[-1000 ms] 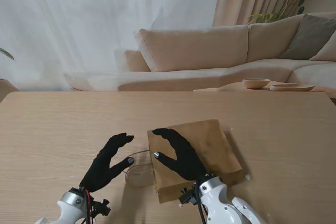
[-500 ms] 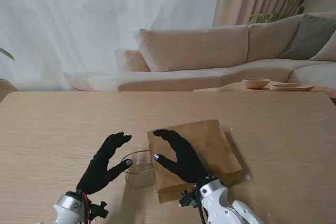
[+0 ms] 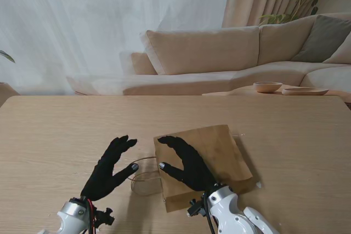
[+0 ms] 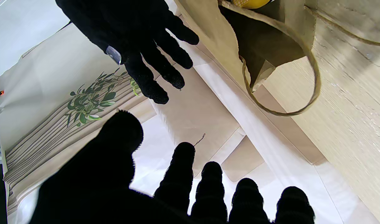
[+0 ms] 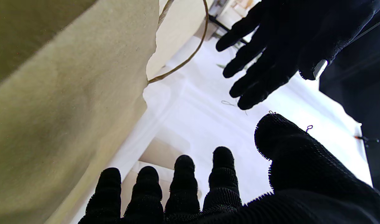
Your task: Bag the shoes
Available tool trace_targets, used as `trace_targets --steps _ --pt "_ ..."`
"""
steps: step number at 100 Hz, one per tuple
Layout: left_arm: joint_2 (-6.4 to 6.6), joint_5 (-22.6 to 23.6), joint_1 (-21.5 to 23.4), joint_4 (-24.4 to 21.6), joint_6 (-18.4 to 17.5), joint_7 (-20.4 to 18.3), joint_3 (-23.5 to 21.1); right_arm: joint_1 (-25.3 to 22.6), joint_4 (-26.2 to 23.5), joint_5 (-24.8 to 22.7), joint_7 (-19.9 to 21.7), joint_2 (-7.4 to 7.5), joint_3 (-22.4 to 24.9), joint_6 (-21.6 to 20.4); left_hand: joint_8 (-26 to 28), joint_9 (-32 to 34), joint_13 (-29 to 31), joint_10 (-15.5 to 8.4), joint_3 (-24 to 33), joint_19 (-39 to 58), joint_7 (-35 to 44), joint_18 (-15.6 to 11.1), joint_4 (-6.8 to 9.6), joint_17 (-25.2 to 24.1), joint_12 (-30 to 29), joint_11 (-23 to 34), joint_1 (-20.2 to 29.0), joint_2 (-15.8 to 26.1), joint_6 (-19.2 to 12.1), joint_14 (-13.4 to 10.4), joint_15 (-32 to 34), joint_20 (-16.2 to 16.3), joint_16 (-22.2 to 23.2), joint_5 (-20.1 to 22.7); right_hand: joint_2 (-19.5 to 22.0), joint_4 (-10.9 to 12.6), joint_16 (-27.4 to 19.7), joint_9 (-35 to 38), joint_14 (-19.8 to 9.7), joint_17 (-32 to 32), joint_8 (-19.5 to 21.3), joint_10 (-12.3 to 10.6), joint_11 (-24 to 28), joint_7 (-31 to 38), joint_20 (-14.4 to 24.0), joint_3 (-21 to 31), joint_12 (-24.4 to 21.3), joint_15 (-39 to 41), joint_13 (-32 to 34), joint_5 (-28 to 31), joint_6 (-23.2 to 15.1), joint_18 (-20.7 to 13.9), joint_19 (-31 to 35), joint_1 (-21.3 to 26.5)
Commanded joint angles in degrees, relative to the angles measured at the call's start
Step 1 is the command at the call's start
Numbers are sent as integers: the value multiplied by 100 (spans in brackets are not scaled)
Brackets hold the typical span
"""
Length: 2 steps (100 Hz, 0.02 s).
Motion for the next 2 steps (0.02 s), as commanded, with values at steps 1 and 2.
trace_targets --steps 1,2 --pt "-16 -39 17 -17 27 -109 21 -54 -48 -18 47 -38 -14 28 -76 -146 -27 -261 -148 -173 -52 -260 36 32 -87 -115 -18 240 -185 -209 -106 -191 -74 -88 224 323 -8 -123 -209 -122 -32 -253 -145 -119 111 -173 -43 -133 -154 -153 -253 -131 13 -95" --pt "-15 -45 16 -17 34 -116 22 -55 -49 -21 44 -39 -14 30 -76 -149 -26 -260 -152 -173 -52 -260 36 32 -88 -115 -15 237 -192 -214 -105 -193 -74 -90 226 323 -7 -123 -208 -122 -32 -251 -145 -119 112 -174 -43 -134 -155 -153 -253 -131 13 -94"
